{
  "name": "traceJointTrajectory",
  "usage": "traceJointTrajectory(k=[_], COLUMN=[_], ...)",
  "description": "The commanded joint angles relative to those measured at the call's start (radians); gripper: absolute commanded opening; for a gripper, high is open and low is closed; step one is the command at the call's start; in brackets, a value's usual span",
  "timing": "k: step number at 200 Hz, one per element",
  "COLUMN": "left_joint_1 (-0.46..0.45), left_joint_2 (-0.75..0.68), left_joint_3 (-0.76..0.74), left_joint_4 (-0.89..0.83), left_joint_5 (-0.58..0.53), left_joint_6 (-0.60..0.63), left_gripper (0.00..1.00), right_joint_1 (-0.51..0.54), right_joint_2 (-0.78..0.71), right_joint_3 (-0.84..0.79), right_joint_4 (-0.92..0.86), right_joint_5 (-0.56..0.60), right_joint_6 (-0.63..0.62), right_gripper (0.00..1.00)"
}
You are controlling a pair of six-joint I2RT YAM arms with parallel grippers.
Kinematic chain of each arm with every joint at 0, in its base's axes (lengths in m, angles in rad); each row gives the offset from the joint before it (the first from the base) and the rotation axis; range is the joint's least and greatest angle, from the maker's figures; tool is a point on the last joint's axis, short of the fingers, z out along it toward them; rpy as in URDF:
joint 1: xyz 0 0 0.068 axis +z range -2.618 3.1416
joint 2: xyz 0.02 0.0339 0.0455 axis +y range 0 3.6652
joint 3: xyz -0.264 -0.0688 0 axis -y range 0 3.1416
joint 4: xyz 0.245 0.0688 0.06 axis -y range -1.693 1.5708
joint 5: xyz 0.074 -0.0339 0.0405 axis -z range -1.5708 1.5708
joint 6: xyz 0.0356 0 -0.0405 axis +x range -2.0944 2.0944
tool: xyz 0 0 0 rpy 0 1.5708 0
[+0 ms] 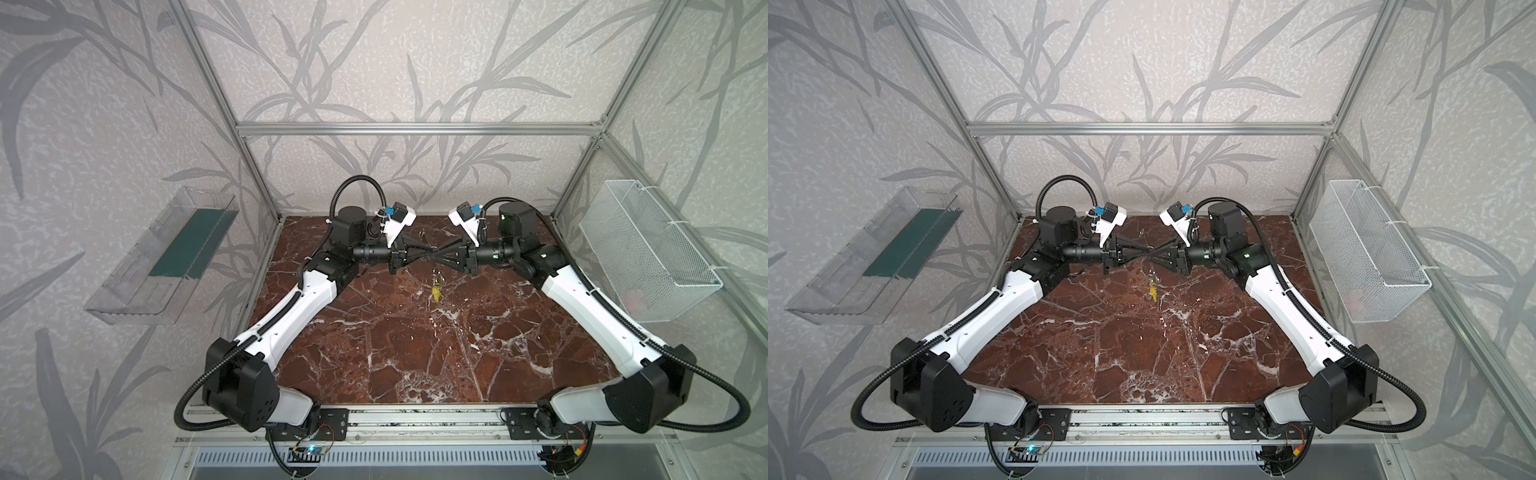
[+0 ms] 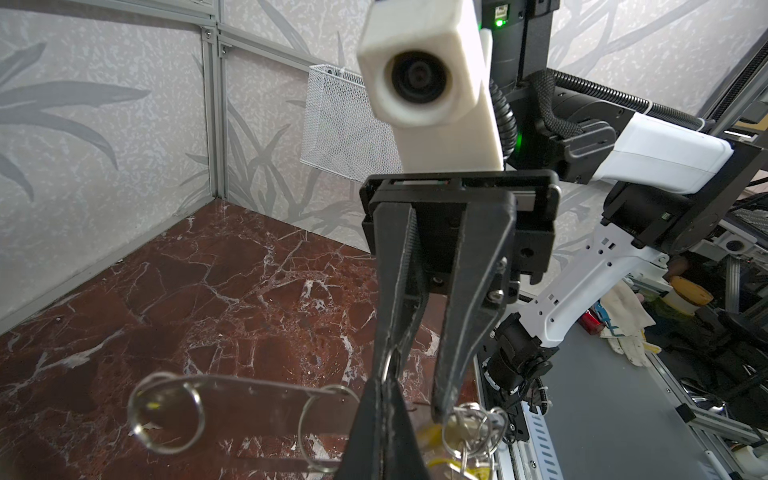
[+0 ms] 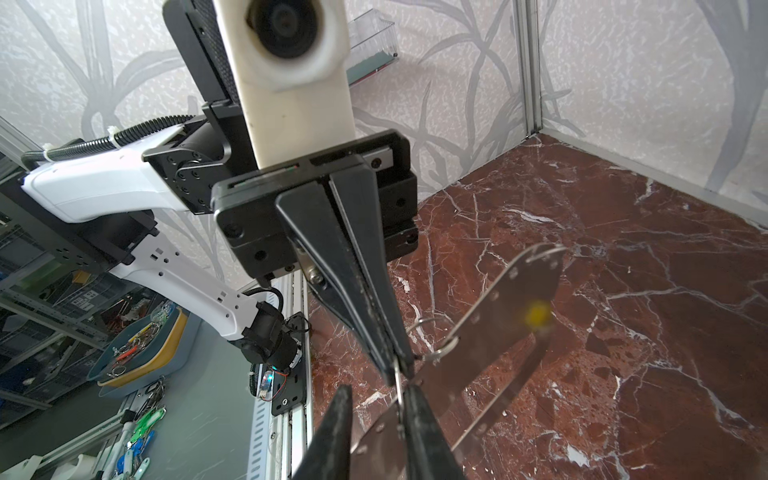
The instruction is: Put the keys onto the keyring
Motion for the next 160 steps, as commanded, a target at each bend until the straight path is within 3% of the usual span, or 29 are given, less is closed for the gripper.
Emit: traceJointTrajectory(k=[1,38,128,160], left_joint_1=[0.010,0.013,0.017,0.016], left_joint_2=[0.013,0.021,0.018,0.015], left_joint_3=[0.033,0.033,0.025,0.018], left_joint_4=[0.014,0.039,0.051,0.050], left_joint_5=[-0.005,-0.012,-0.016,-0.016], left_joint_6=[0.000,-0.028,-0.033,-0.031], left_gripper=[0.00,0.00,0.00,0.00], right_joint_1=[0.005,0.005,0.007,0.007], right_joint_2=[-0.046,-0.043,-0.048,-0.041], right_joint_3=[-0.008,-0.014,-0.025,-0.028], right_joint_4=[0.040,0.050,0.092,0.125], right_joint_5=[-0.035,-0.052,-0.025,-0.025], right_joint_6=[0.010,0.021,0.050,0.074], right_gripper=[0.22,0.16,0.16,0.10])
